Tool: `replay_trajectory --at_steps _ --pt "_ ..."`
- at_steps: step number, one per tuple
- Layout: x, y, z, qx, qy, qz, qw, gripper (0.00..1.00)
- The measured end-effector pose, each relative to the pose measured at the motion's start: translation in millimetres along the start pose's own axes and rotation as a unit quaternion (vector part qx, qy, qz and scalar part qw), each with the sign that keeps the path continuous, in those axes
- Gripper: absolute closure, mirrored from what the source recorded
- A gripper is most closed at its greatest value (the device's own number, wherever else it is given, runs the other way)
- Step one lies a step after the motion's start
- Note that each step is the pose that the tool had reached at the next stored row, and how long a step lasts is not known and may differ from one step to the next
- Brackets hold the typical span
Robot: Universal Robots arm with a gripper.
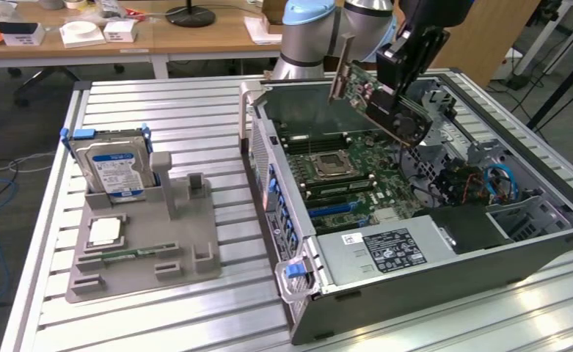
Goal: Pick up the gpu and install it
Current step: 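Insert the gpu into the slot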
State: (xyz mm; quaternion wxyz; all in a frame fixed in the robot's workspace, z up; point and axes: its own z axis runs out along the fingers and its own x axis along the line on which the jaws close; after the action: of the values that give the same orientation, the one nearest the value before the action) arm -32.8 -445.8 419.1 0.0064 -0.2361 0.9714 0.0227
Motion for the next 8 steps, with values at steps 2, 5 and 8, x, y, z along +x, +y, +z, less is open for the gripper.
replay_trajectory --at_steps 2,5,8 --pt "0.0 0.0 0.0 -0.0001 0.0003 -0.007 1.0000 0.74" --pt "0.0 0.0 0.0 -0.0004 0.0006 -0.016 0.9999 0.74" --pt "0.0 0.0 0.0 -0.0006 0.0010 -0.025 0.9997 0.74"
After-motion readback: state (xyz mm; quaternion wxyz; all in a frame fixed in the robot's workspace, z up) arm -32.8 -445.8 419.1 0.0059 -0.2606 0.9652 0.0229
